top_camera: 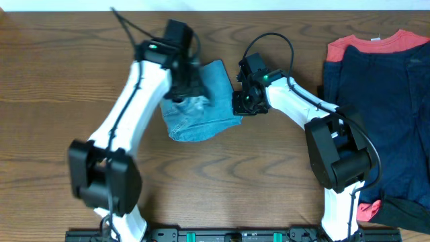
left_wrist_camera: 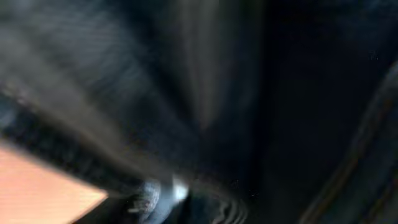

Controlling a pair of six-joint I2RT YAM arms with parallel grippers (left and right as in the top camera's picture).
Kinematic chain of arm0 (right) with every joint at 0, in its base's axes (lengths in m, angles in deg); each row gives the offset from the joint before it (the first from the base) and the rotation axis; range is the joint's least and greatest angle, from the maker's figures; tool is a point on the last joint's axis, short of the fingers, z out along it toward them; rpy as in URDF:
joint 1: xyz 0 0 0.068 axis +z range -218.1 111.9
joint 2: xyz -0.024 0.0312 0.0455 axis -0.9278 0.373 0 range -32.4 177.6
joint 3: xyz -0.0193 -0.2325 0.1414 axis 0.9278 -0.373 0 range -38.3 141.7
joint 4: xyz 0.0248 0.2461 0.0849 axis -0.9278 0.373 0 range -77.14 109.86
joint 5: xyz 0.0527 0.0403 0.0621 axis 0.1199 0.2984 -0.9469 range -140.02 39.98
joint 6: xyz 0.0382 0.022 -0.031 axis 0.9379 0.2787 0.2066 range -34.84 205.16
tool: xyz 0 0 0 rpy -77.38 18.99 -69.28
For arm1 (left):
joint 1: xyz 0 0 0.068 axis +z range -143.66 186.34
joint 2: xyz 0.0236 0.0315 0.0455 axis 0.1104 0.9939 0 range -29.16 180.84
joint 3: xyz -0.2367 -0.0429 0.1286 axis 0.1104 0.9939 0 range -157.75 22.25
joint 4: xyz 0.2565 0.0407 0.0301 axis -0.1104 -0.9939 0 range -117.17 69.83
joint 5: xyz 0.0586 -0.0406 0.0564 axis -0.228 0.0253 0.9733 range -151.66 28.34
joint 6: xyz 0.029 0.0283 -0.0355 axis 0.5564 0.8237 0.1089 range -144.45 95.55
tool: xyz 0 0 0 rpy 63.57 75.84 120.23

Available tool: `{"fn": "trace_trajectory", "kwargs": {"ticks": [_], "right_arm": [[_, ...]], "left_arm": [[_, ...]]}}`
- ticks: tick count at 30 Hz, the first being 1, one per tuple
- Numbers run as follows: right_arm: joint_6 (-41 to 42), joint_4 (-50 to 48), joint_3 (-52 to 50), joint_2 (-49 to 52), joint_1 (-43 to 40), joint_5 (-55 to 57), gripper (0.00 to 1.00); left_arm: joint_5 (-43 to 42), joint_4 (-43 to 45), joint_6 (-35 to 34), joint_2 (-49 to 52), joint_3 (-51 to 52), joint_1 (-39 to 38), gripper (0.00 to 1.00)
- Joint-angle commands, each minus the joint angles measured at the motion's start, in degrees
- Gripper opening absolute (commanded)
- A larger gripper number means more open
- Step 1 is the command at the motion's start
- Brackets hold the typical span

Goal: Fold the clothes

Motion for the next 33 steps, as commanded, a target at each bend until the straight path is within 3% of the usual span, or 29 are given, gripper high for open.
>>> {"fn": "trace_trajectory", "kwargs": {"ticks": [1, 8, 13, 16, 20, 23, 26, 30, 33], "right_arm": [[-0.3, 2.0, -1.9, 3.7, -0.7, 3.0, 0.04], [-1.2, 4.7, -1.7, 1.9, -2.6, 4.8, 0.10], [-3.9, 5.8, -1.6, -4.7, -5.6, 5.8, 0.14], [-10.4, 4.6, -1.6, -11.1, -6.5, -0.2, 0.20], [-17.0, 2.3, -1.6, -18.8, -5.4, -11.2, 0.28], [-16.9, -1.3, -1.6, -22.3, -3.0, -12.0, 0.27], [-16.8, -5.6, -1.7, -22.8, -0.3, -10.7, 0.12], [-10.7, -8.3, -1.7, -18.6, 2.6, -0.9, 0.01], [-3.9, -6.8, -1.7, -12.9, 2.9, 3.1, 0.01]], "left_arm": [[-4.8, 1.0, -1.0, 1.8, -1.5, -2.3, 0.69], [-4.8, -8.8, 4.0, -1.7, -5.8, -0.1, 0.73], [-2.5, -14.6, 6.4, -6.1, -8.5, 3.8, 0.81], [-0.7, -16.0, 7.8, -8.2, -8.5, 6.4, 0.91], [-0.5, -17.1, 9.7, -8.3, -7.9, 9.4, 0.91], [-0.6, -16.1, 9.7, -8.2, -5.6, 11.0, 0.62], [-2.8, -13.0, 10.4, -7.7, -1.7, 11.3, 0.40], [-15.9, -6.0, 15.6, -6.6, 6.4, 11.0, 0.33], [-17.2, -0.9, 15.6, -5.2, 13.7, 11.0, 0.30]]}}
